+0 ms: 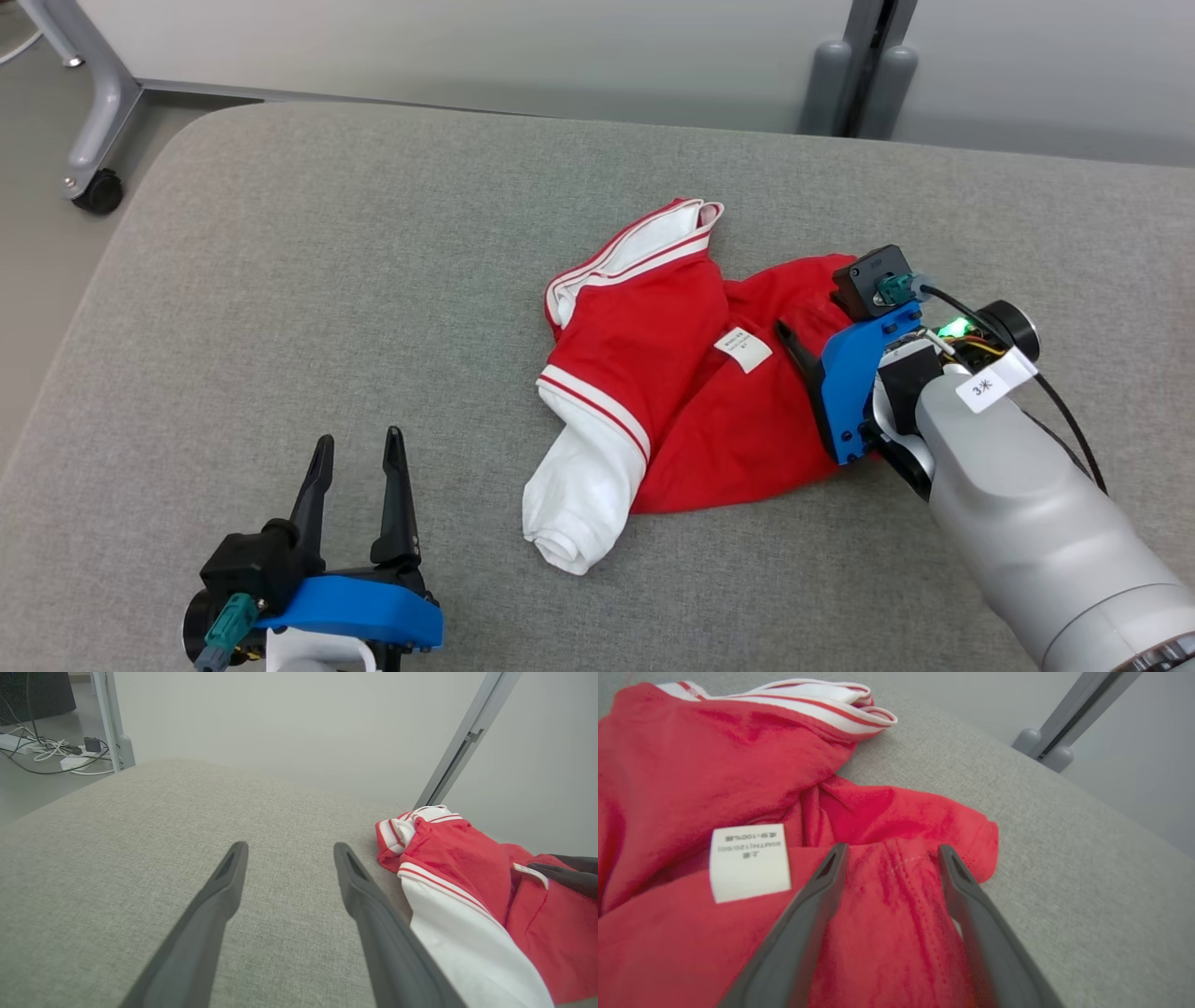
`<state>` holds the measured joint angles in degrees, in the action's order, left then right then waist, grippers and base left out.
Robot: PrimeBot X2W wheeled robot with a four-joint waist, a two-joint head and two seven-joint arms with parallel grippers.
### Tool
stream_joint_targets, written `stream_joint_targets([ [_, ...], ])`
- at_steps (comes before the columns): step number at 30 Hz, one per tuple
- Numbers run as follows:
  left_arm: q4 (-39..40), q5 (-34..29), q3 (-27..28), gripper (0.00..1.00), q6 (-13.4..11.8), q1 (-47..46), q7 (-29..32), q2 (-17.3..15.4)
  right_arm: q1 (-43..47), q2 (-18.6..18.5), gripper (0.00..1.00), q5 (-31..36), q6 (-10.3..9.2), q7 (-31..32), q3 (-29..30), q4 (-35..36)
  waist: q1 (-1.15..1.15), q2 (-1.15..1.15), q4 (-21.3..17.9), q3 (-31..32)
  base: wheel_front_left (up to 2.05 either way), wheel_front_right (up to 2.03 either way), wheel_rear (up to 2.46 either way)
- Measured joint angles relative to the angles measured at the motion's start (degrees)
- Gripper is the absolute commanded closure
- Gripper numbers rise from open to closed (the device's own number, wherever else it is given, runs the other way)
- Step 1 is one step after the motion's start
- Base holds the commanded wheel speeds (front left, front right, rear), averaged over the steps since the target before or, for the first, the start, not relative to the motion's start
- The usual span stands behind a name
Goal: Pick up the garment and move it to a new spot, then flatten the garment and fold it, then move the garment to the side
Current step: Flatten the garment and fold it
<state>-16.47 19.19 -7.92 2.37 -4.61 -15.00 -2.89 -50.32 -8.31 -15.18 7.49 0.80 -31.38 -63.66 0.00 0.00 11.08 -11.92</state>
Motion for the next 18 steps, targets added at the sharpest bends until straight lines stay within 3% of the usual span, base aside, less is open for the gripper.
stream_joint_targets([
  [4,0.0,0.1,0.0,0.0,-0.2,-0.1,0.0,0.0,0.0,0.6,0.02,-2.6,0.0,3.4,-0.3,-0.8,0.0,0.0,0.8,-0.4,0.0,0.0,0.0],
  [5,0.0,0.2,-0.1,0.0,-0.3,-0.1,0.0,0.0,0.0,0.6,0.39,-3.2,0.0,3.6,-0.6,-0.6,0.0,0.0,0.9,-0.4,0.0,0.0,0.0],
  [6,0.0,0.3,-0.1,0.0,-0.3,-0.1,0.0,0.0,0.0,0.5,0.6,-3.7,0.0,3.1,-0.7,-0.3,0.0,0.0,0.9,-0.5,0.0,0.0,0.0],
  [7,0.0,0.4,0.0,0.0,-0.3,-0.1,0.0,0.0,0.0,0.3,0.76,-4.0,0.0,2.9,-0.9,0.0,0.0,0.0,0.9,-0.5,0.0,0.0,0.0],
  [9,0.0,0.4,0.1,0.0,-0.4,-0.1,0.0,0.0,0.0,0.0,1.0,-4.7,0.0,1.5,-1.4,0.8,0.0,0.0,0.6,-0.5,0.0,0.0,0.0],
  [18,0.0,-0.5,0.1,0.0,-0.2,-0.1,0.0,0.0,0.5,-2.4,1.0,-6.9,0.0,-7.2,-2.1,7.3,0.0,0.0,-2.5,0.5,0.0,0.0,0.0],
])
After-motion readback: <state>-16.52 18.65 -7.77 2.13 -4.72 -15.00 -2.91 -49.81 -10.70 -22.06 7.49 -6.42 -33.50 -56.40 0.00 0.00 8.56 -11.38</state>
